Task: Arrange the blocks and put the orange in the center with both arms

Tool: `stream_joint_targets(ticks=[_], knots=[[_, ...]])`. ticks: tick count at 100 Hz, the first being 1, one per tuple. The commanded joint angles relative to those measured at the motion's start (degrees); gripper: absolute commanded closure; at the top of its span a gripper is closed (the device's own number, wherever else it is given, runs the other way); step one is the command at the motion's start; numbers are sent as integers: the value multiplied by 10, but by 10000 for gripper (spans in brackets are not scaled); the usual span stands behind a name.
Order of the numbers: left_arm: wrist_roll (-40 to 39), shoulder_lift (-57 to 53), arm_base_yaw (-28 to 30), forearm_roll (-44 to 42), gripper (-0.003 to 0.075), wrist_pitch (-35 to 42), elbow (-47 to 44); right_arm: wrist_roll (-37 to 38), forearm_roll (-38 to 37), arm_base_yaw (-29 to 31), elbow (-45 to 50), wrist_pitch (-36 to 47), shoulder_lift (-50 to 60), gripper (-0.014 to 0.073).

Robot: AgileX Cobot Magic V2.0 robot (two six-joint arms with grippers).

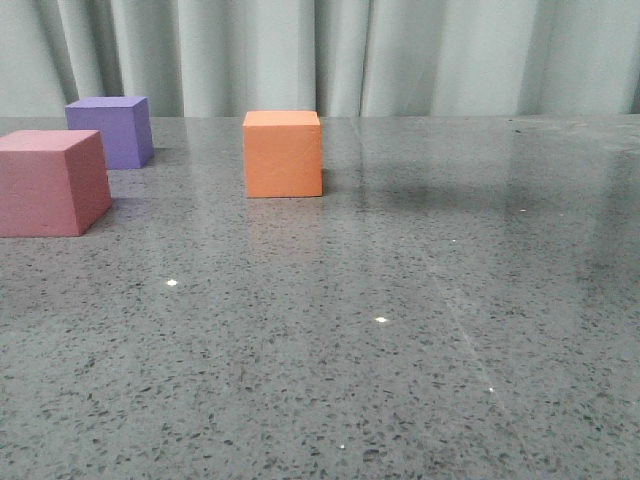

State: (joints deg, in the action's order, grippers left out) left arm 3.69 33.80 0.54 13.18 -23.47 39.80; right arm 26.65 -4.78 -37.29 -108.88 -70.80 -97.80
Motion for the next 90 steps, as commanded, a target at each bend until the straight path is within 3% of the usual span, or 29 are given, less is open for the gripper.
stream_joint_targets(ticks=[1, 58, 72, 90], knots=[[-4, 4, -3, 8, 31, 44, 21, -7, -13, 0, 41, 54, 72, 5], [-4, 4, -3, 16, 31, 43, 21, -7, -26, 0, 463, 264, 363, 5], [-4, 4, -3, 24, 31, 39, 21, -7, -28, 0, 531, 302, 435, 5], [-4, 6, -3, 24, 31, 33, 22, -6, -26, 0, 581, 293, 502, 5]])
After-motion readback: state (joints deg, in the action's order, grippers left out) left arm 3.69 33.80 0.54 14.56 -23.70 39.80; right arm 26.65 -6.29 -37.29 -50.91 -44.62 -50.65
